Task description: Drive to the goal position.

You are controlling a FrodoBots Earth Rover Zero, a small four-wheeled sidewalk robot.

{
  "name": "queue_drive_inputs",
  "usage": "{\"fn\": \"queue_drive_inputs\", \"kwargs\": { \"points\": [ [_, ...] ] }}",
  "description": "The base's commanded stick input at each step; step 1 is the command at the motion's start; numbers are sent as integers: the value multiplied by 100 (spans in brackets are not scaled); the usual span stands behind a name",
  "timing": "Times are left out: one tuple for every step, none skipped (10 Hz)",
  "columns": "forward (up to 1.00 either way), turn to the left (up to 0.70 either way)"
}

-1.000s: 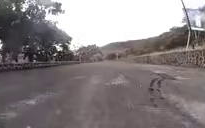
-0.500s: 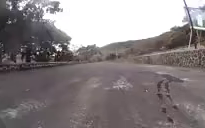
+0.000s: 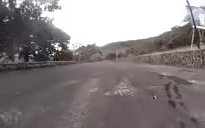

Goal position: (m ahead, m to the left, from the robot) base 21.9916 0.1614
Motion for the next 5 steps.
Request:
{"fn": "queue_drive_inputs", "kwargs": {
  "points": [
    [70,0],
    [70,0],
    [70,0],
    [70,0],
    [70,0]
  ]
}}
